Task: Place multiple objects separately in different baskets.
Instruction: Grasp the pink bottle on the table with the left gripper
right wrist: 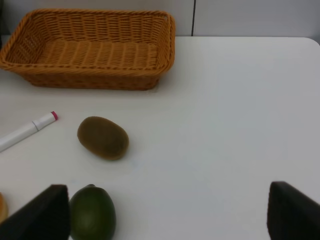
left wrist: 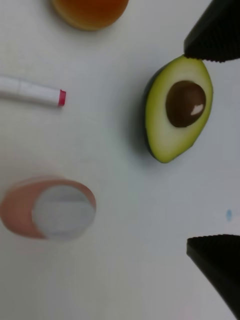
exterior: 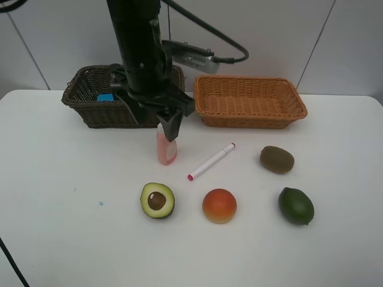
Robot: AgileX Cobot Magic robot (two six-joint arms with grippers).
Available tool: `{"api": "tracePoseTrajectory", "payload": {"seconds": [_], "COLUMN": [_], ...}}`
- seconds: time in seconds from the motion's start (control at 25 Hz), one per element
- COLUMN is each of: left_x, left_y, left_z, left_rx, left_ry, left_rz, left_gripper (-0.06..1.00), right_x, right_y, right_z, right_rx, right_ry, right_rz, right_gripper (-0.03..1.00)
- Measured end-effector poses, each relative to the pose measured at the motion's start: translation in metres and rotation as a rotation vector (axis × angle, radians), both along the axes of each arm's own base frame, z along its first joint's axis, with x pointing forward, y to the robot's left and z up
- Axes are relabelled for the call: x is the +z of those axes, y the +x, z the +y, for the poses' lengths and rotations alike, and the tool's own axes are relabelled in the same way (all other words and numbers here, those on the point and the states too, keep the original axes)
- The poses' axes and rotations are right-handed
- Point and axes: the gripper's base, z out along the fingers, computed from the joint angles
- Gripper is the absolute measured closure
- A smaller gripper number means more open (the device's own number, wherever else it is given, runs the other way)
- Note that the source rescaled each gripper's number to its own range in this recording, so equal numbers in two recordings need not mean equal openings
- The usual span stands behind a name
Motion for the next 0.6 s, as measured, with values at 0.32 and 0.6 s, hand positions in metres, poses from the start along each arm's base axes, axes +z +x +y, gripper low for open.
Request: {"api": "tracePoseTrajectory", "payload": {"seconds": [0.32,0.6], "left_x": [-0.042,-0.058], "left_y": [0.024,0.035], "left_z": [0.0,0.0], "left_rx": [0.062,0.086], "left_ry": [0.029,0.005], "left_rz": [-0.019,-0.048], "left_gripper": [0.09,0.09], "right_x": [0.0,0.0], "right_y": [0.0,0.0], "right_z": [0.0,0.0], "right_rx": [0.0,0.0], "right_ry": [0.0,0.0], "right_rz": [0.0,0.0], "right_gripper": [-0.03,-0.03]}}
